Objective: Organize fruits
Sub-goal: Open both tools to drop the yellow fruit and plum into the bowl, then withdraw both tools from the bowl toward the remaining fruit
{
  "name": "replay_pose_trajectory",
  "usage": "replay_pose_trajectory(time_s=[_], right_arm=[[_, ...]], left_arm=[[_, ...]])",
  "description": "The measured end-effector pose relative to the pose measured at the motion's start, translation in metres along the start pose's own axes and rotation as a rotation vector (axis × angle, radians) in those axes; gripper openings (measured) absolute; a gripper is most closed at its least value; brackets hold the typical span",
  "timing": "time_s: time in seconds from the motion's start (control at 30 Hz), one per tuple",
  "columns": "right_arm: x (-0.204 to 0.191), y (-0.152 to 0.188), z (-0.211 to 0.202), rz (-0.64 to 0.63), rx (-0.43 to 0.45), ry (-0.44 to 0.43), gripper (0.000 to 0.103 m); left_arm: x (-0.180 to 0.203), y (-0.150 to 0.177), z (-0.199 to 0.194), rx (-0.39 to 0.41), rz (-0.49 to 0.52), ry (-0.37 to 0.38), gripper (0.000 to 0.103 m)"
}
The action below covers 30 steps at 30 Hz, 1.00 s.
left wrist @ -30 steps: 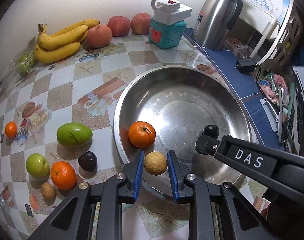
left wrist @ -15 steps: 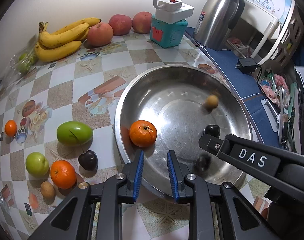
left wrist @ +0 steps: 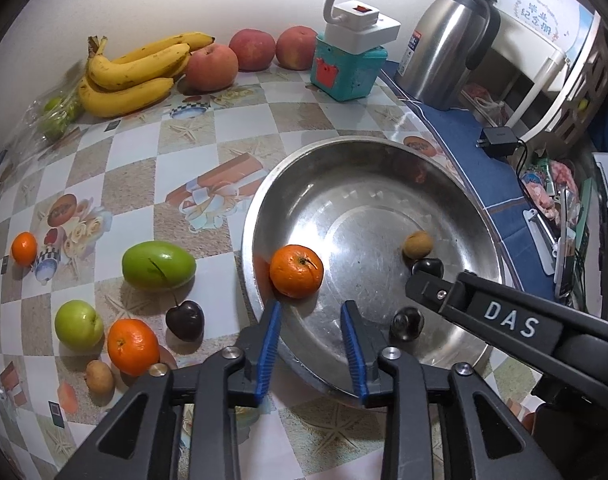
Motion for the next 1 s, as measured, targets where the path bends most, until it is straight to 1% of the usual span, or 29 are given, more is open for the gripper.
replay_pose_trajectory(time_s=[0.03,0.2,0.27,0.33,0.57,0.73,0.83,1.0], right_arm=[[-0.001,-0.001,-0.002,-0.003,0.008,0.000,0.041],[-0.002,-0.006,-0.013,-0.011,0.050,-0.002,0.041],[-0.002,-0.007,-0.014,-0.007,0.056,-0.007,0.041],[-0.002,-0.007,-0.014,-0.003,0.056,-0.007,0.041],[-0.003,-0.007,-0.013,-0.013,0.052,-0.003,0.041],[-0.009,-0.005,-0.012,-0.037,0.053,0.000,0.041],[-0.013,-0.004,-0.012,-0.053,0.055,0.004,0.041],[-0.019,-0.003,-0.013,-0.076,0.057,0.004,0.041]], left_arm=[[-0.001,-0.001,-0.001,0.001,-0.006,0.001,0.040],[-0.015,-0.006,-0.009,0.017,-0.053,0.002,0.041],[-0.024,-0.009,-0.012,0.023,-0.090,0.003,0.047],[-0.036,-0.010,-0.014,0.023,-0.141,0.004,0.056],[-0.085,-0.012,-0.024,0.048,-0.293,-0.056,0.059],[-0.123,-0.008,-0.033,0.062,-0.395,-0.110,0.059],[-0.138,-0.005,-0.037,0.067,-0.435,-0.130,0.059],[-0.145,-0.004,-0.039,0.070,-0.461,-0.132,0.060]])
Point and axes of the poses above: each gripper's, at about its wrist camera, not at the fingertips, and z roughly the way its jaws point, x to its right, y to its underside, the point moved 10 cm from there along z, roughly the way its jaws point, and after that the axes turned 3 degrees about -x, right-handed, at the moved point
